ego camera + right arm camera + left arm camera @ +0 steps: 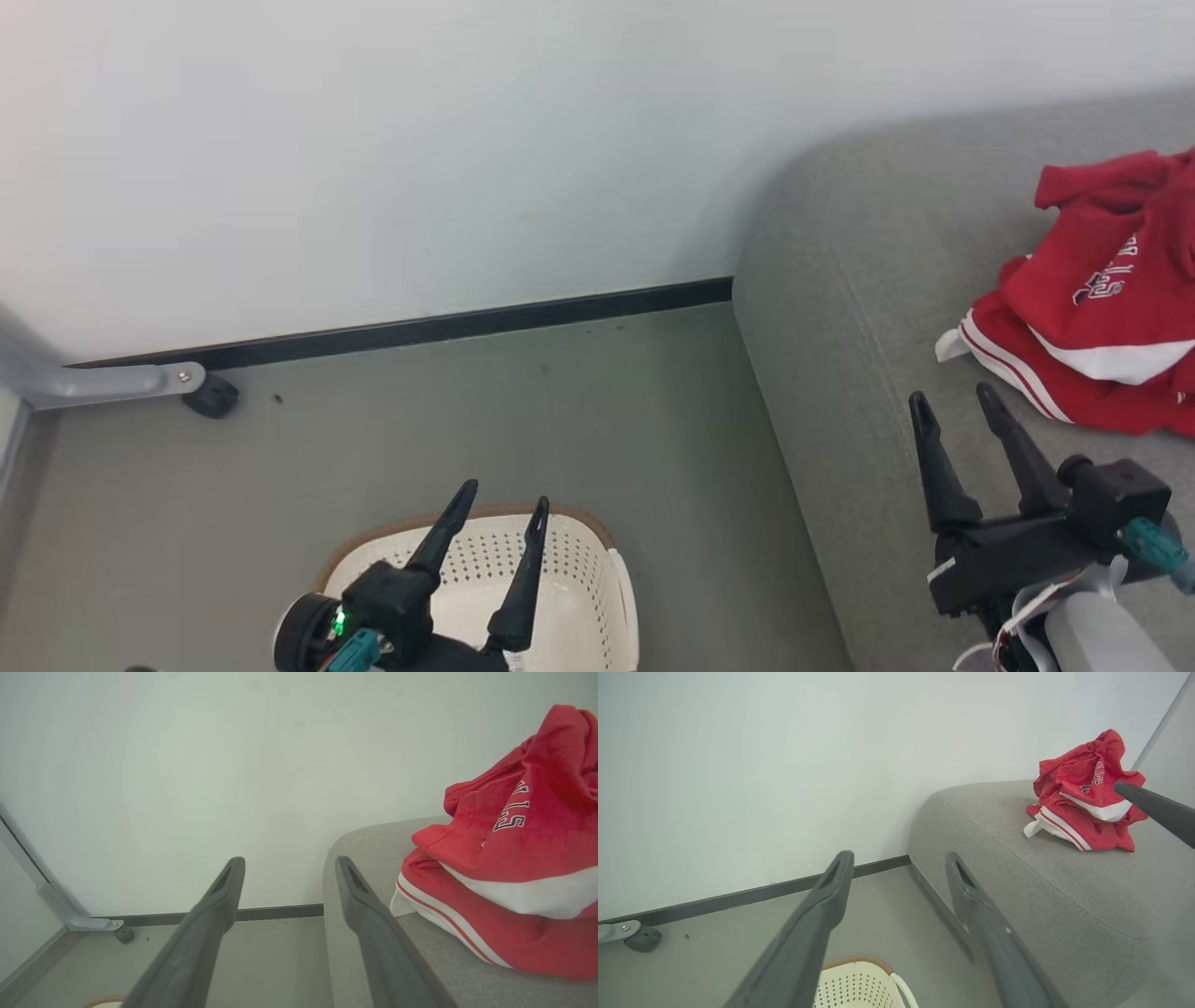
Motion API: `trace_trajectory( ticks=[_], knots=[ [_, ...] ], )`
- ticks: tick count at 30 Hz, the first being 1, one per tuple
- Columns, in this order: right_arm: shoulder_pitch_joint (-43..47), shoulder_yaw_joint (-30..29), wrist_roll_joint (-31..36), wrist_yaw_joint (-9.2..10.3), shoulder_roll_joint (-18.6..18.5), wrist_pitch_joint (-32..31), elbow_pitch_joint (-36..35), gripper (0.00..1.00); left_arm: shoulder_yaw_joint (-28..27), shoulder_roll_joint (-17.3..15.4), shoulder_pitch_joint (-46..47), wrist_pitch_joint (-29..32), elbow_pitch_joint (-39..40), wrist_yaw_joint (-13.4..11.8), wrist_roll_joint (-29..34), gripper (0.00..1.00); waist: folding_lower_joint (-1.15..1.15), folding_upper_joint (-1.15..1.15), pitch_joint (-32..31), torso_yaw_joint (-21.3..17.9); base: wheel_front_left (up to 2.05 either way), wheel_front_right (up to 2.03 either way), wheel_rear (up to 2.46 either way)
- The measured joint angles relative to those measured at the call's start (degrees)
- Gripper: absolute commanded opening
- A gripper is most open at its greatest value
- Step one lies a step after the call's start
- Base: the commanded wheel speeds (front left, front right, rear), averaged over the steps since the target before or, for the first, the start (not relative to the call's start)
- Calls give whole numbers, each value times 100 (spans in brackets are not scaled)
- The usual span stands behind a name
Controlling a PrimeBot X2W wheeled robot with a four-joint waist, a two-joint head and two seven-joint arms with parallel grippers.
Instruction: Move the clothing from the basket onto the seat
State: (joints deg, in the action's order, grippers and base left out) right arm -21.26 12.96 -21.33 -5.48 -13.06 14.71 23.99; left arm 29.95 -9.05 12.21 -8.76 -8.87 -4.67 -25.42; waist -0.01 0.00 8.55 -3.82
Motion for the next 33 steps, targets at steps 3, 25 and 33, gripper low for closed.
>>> trace_trajectory(
  ticks=[3, 25, 33],
  knots=[
    [217, 36, 20, 47, 18, -1, -171, 100, -130, -5, -125, -49, -16, -66, -9, 100, 0, 0, -87, 115, 0, 0, 0],
    [1272, 115, 77, 250, 127, -1, -649, 100, -1002, -60, -1055, -275, -267, -209, -270, 100, 1, 0, -675, 474, 0, 0, 0],
    [1413, 108, 77, 303, 120, -1, -735, 100, -1154, -41, -1191, -296, -282, -238, -269, 100, 1, 1, -811, 486, 0, 0, 0]
  ],
)
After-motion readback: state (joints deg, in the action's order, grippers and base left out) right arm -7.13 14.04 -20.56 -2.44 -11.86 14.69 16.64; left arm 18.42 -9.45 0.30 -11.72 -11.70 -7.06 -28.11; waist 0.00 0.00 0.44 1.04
